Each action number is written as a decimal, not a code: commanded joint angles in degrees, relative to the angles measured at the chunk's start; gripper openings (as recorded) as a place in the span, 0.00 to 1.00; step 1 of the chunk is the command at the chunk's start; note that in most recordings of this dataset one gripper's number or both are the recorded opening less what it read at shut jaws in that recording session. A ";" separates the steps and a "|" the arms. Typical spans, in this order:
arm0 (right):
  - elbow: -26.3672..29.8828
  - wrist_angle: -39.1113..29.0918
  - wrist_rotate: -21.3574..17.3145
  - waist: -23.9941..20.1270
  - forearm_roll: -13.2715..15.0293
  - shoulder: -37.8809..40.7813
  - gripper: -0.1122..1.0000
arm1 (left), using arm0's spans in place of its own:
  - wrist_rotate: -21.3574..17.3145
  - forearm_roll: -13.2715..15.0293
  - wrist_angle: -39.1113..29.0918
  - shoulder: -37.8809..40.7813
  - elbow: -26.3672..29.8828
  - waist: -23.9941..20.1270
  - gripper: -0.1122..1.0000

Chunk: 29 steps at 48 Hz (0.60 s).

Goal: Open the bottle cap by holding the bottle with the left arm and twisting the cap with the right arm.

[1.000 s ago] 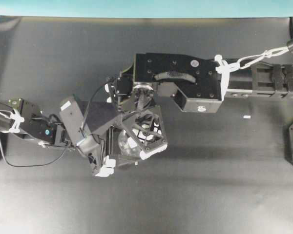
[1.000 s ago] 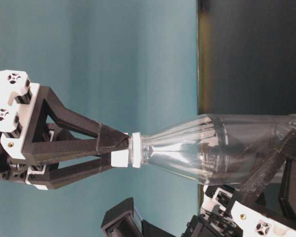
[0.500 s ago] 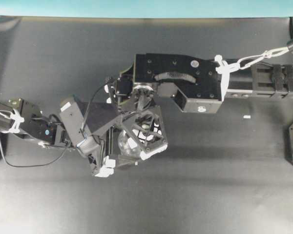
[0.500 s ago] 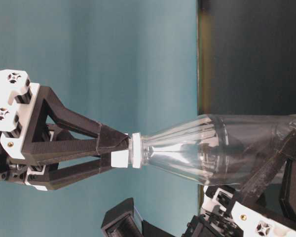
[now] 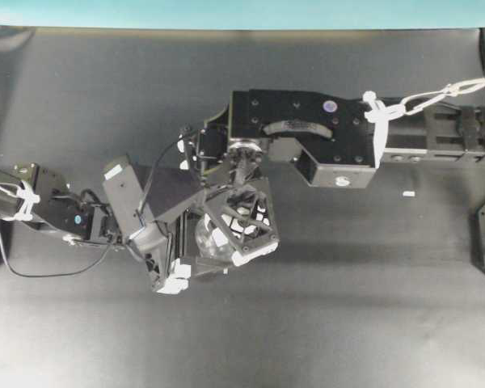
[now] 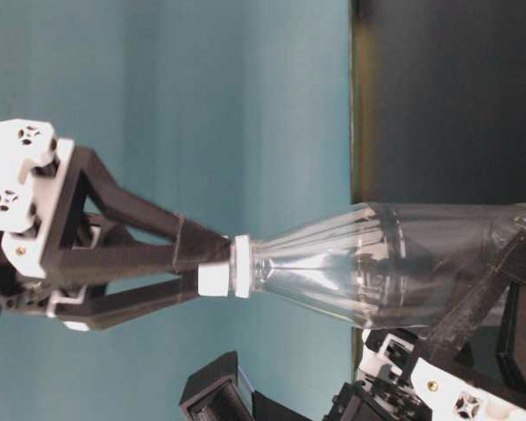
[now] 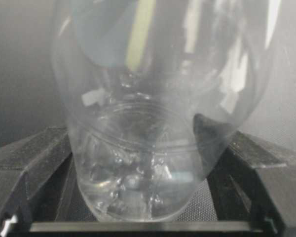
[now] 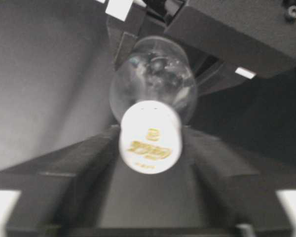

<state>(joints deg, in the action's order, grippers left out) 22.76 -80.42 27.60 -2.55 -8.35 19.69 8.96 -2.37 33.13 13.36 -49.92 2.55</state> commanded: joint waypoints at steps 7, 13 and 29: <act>0.88 0.97 -2.55 -0.70 0.26 -2.46 0.84 | 0.62 -0.26 -1.85 1.05 -1.14 0.97 0.86; 1.58 0.26 -6.24 -0.18 0.26 -4.39 0.84 | 0.62 -0.26 -1.85 1.05 -1.14 0.97 0.86; 1.32 -0.79 -13.62 -0.09 0.35 -11.60 0.84 | 0.62 -0.26 -1.85 0.97 -1.14 0.97 0.86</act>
<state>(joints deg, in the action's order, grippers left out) 23.12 -81.47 15.64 -2.72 -8.00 10.55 8.96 -2.37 32.96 13.27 -50.01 2.55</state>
